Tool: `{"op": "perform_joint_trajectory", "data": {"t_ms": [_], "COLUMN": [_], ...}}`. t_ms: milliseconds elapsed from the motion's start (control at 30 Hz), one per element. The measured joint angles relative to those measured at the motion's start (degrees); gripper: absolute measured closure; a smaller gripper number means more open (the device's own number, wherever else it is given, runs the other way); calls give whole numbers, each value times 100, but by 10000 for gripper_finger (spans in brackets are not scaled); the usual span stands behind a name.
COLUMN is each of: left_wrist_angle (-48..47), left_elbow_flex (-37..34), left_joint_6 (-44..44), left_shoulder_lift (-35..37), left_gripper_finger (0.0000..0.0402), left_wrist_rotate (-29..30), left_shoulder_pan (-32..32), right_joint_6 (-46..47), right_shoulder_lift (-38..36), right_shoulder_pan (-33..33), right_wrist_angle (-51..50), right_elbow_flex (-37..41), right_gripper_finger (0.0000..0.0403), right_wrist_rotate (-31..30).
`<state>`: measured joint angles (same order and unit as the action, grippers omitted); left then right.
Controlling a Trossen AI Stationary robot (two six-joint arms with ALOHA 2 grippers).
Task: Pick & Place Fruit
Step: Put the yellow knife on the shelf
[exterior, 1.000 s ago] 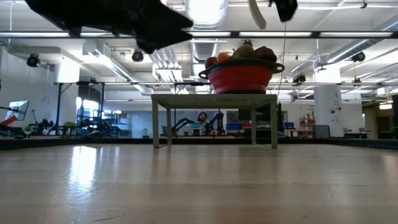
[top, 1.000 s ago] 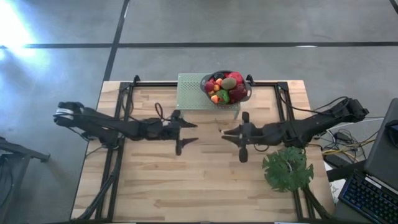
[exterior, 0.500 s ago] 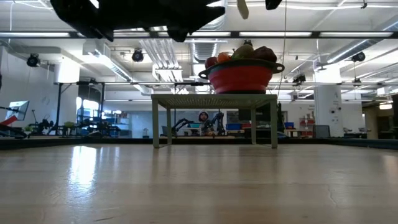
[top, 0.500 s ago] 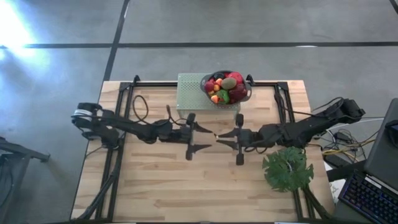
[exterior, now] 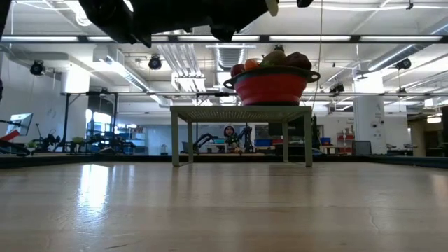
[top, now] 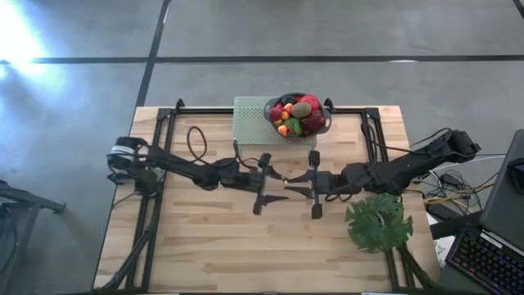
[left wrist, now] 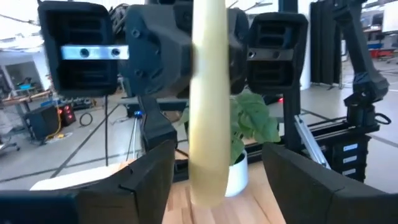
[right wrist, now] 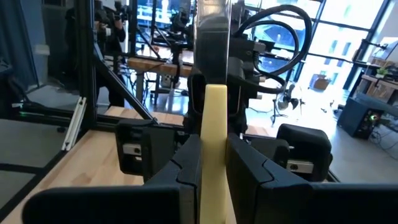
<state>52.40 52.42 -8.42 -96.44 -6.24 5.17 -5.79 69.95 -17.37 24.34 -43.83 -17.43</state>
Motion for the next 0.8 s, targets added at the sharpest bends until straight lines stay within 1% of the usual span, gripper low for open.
{"op": "perform_joint_trajectory", "data": {"t_ms": [133,367,433,667,733,800], "left_wrist_angle": [-18,-6,-7,-8,-12,-13], "left_elbow_flex": [18,7,7,7,7,7], "left_joint_6": [-77,-233,-231,-217,-196,-182], "left_shoulder_lift": [-18,-7,-7,-5,-5,-5], "left_gripper_finger": [189,292,314,317,311,304], "left_wrist_rotate": [-37,-28,-32,-33,-33,-33], "left_shoulder_pan": [2,-4,-2,0,0,0], "right_joint_6": [-40,-60,-64,-64,-25,62], "right_shoulder_lift": [0,2,2,2,2,-8], "right_shoulder_pan": [-4,-4,-4,-2,-2,-2], "right_wrist_angle": [-2,20,14,9,7,9], "right_elbow_flex": [0,0,0,0,0,0], "right_gripper_finger": [363,363,363,363,353,333], "right_wrist_rotate": [0,37,58,129,133,133]}}
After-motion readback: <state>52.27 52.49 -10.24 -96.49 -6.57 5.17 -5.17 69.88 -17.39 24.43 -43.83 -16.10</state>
